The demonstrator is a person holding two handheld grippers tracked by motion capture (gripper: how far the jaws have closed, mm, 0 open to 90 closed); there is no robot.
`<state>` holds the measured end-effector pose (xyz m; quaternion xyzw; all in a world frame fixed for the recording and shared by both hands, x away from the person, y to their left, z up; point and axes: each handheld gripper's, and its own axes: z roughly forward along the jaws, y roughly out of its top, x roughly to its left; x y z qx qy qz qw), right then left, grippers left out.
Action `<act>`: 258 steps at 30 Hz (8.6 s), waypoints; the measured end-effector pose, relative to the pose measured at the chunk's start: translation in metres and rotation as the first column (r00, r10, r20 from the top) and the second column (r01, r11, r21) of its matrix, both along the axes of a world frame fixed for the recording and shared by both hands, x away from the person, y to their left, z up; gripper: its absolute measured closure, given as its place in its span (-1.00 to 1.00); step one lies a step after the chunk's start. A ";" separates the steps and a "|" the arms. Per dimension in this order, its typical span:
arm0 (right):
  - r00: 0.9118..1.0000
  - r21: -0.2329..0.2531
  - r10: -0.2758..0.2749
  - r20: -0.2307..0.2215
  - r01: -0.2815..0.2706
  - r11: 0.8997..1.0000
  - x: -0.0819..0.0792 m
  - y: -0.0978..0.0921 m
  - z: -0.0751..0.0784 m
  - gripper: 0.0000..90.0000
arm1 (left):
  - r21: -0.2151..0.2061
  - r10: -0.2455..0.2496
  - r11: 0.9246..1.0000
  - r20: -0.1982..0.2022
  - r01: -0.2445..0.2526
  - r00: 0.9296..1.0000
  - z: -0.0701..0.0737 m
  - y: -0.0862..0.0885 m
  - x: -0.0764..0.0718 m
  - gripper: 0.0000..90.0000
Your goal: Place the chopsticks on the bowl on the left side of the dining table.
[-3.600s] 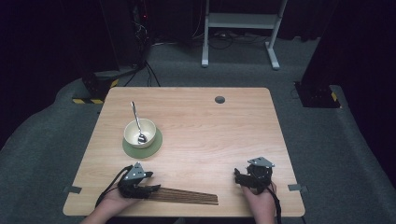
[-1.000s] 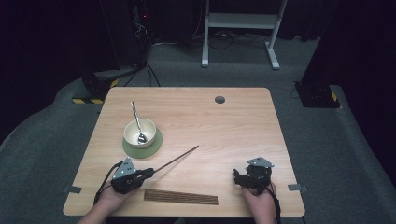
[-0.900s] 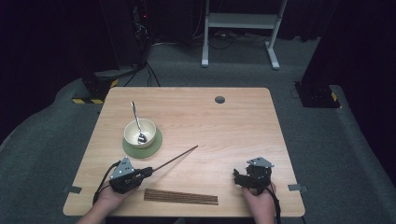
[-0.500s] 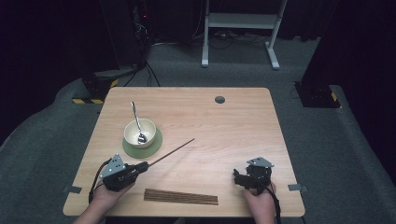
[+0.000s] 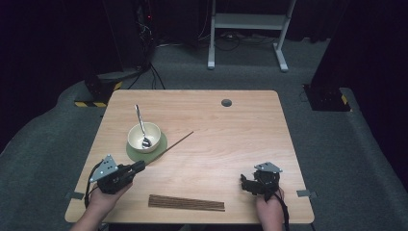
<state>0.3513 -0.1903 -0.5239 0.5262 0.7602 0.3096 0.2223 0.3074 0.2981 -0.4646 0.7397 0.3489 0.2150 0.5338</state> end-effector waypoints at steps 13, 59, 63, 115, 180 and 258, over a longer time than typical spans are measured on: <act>1.000 0.001 0.000 0.000 0.000 1.000 0.000 0.000 0.000 -0.75 | -0.020 0.064 0.998 0.020 -0.063 0.998 0.001 0.015 0.009 0.87; 1.000 0.000 0.000 -0.002 0.000 1.000 0.001 0.002 0.000 -0.77 | -0.030 0.214 0.976 -0.078 -0.217 0.974 -0.025 0.056 0.057 0.86; 1.000 0.000 -0.001 -0.002 0.001 1.000 0.001 0.002 0.000 -0.77 | -0.022 0.211 0.977 -0.082 -0.214 0.974 -0.026 0.056 0.057 0.85; 0.999 0.000 0.034 -0.007 -0.034 0.999 0.003 0.004 0.000 -0.78 | 0.160 -0.130 0.974 -0.189 0.161 0.973 -0.036 -0.039 0.006 0.04; 0.999 0.001 0.040 -0.006 -0.040 0.999 0.002 0.004 0.000 -0.78 | 0.237 -0.135 0.950 -0.270 0.202 0.953 -0.059 -0.038 0.016 0.84; 0.998 -0.001 0.055 -0.007 -0.055 0.999 0.001 0.005 0.000 -0.78 | 0.015 0.056 0.998 -0.007 -0.056 0.998 -0.011 0.013 0.017 0.87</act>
